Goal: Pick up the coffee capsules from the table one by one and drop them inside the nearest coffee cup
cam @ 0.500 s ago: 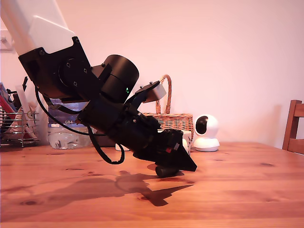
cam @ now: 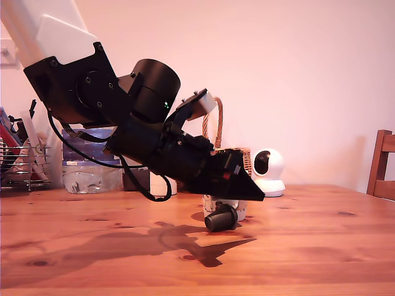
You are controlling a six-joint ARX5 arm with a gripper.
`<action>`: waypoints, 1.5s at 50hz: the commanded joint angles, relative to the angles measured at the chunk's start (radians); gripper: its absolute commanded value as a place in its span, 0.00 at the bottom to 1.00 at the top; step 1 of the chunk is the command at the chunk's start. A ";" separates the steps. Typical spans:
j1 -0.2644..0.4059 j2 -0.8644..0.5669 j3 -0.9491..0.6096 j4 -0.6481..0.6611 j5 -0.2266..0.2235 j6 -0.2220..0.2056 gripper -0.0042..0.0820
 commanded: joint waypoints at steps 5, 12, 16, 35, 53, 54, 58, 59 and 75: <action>-0.005 -0.038 -0.097 0.103 0.007 -0.015 0.65; 0.004 -0.070 -0.177 0.196 -0.003 -0.025 0.65; 0.009 -0.096 -0.224 0.245 -0.013 -0.025 0.65; 0.072 -0.122 -0.380 0.430 -0.098 -0.032 0.65; 0.074 -0.109 -0.379 0.422 -0.110 -0.056 0.65; 0.074 -0.105 -0.377 0.422 -0.112 -0.056 0.65; 0.074 -0.091 -0.364 0.421 -0.114 -0.061 0.65; 0.074 -0.084 -0.359 0.420 -0.113 -0.067 0.65; 0.074 -0.053 -0.272 0.314 -0.125 -0.076 0.65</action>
